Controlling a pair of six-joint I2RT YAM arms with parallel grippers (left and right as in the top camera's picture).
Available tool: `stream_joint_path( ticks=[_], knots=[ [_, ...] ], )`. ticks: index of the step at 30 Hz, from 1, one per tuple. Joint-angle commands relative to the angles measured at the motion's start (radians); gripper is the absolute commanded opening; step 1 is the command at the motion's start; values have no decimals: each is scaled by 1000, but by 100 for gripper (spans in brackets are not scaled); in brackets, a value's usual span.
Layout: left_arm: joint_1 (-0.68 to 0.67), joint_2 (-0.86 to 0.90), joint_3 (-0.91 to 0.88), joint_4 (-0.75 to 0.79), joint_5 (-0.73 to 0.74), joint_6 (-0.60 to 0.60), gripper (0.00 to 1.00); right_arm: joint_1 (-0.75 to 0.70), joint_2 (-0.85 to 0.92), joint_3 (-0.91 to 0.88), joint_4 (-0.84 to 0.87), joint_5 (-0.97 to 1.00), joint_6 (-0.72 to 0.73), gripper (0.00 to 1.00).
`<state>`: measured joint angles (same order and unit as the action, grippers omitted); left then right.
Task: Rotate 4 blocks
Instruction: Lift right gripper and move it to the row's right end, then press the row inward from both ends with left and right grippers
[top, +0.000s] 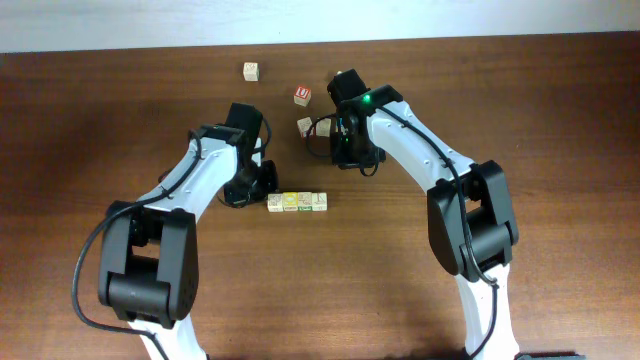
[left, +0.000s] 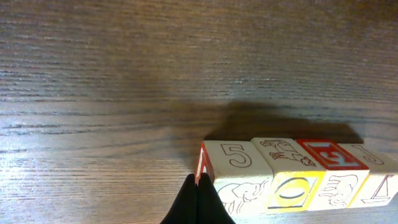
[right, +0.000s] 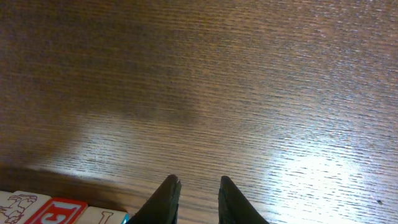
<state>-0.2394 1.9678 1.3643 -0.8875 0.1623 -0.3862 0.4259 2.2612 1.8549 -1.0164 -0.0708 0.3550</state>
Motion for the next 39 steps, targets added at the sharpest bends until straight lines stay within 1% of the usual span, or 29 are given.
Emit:
stream_joint_path(
  ticks=[1, 3, 4, 6, 7, 9, 10, 12, 13, 15, 16, 18, 22, 23, 24, 26, 30, 33, 39],
  knots=[
    [-1, 5, -5, 19, 14, -9, 0, -2, 13, -6, 1, 13, -7, 23],
    [-1, 5, -5, 32, 11, -9, 0, -2, 13, -6, 0, 12, -7, 21],
    [-1, 5, -5, 40, -3, -8, 0, -2, 13, -6, -2, 11, -7, 12],
    [2, 5, 14, 40, -34, 32, 0, -2, -2, -3, -9, 0, -7, 7],
    [15, 3, 68, 5, -58, 67, 0, -5, -46, -3, -16, 0, -7, 6],
    [45, 0, 177, -88, -96, 71, 0, -11, -119, -3, -31, -10, -8, 6],
    [56, -1, 220, -126, -96, 92, 0, -15, -156, -3, -43, -26, -9, 6],
    [84, -1, 378, -278, -96, 155, 0, -25, -284, -3, -101, -122, -38, 4],
    [91, -1, 426, -342, -101, 158, 0, -27, -340, -3, -135, -136, -37, 4],
    [101, -6, 441, -433, -103, 158, 0, -28, -418, -5, -195, -128, -44, 5],
    [105, -6, 420, -431, -103, 157, 0, -28, -419, -6, -207, -128, -48, 5],
    [107, -6, 362, -382, -94, 155, 0, -29, -414, -76, -159, -139, -48, 5],
    [114, -12, 236, -264, -71, 117, 0, -76, -414, -338, 85, -293, 2, 4],
    [124, -19, 192, -219, -42, 111, 0, -108, -414, -429, 166, -357, 2, 4],
    [138, -22, 132, -144, 28, 112, 0, -134, -413, -496, 233, -402, 6, 4],
    [151, -21, 55, -41, 118, 112, 0, -153, -401, -570, 324, -434, 28, 4],
    [149, -10, -75, 106, 213, 158, 0, -136, -338, -600, 365, -449, 82, 4],
    [135, -2, -75, 114, 219, 200, 0, -130, -313, -600, 378, -462, 119, 4],
    [71, -1, -76, 117, 219, 201, 0, -97, -277, -600, 419, -457, 186, 4]
  ],
)
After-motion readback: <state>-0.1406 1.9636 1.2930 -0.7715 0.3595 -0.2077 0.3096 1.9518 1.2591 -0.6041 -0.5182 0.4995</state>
